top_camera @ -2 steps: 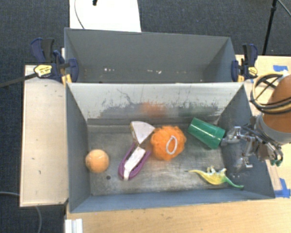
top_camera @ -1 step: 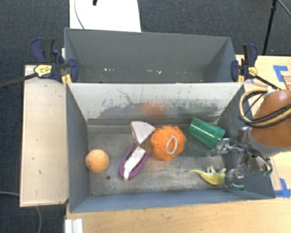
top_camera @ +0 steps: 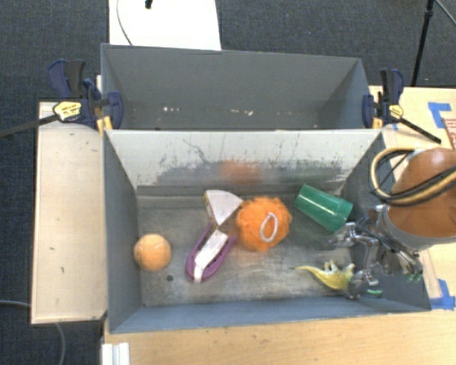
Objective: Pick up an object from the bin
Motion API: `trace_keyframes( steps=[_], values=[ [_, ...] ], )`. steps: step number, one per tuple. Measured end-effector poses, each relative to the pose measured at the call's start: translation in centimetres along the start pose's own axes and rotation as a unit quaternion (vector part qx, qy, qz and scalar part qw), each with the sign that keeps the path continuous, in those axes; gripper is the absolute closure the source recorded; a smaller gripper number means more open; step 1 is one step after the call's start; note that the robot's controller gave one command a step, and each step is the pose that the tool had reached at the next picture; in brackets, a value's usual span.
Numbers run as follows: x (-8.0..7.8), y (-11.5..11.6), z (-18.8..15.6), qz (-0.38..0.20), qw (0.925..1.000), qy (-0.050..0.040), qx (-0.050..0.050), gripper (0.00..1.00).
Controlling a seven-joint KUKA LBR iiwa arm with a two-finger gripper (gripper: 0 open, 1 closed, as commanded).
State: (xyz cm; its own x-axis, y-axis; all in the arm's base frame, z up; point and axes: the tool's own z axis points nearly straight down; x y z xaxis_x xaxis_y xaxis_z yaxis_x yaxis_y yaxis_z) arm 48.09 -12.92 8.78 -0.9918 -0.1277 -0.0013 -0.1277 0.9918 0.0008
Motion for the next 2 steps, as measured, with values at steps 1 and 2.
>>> trace_keyframes(
  steps=[1, 2],
  values=[
    [-0.8, 2.4, -2.4, -0.014, 0.9999, -0.0022, 0.001, 0.0],
    [-1.1, 1.9, 0.9, 0.018, 0.9998, -0.0004, 0.0, 0.0]
  ],
)
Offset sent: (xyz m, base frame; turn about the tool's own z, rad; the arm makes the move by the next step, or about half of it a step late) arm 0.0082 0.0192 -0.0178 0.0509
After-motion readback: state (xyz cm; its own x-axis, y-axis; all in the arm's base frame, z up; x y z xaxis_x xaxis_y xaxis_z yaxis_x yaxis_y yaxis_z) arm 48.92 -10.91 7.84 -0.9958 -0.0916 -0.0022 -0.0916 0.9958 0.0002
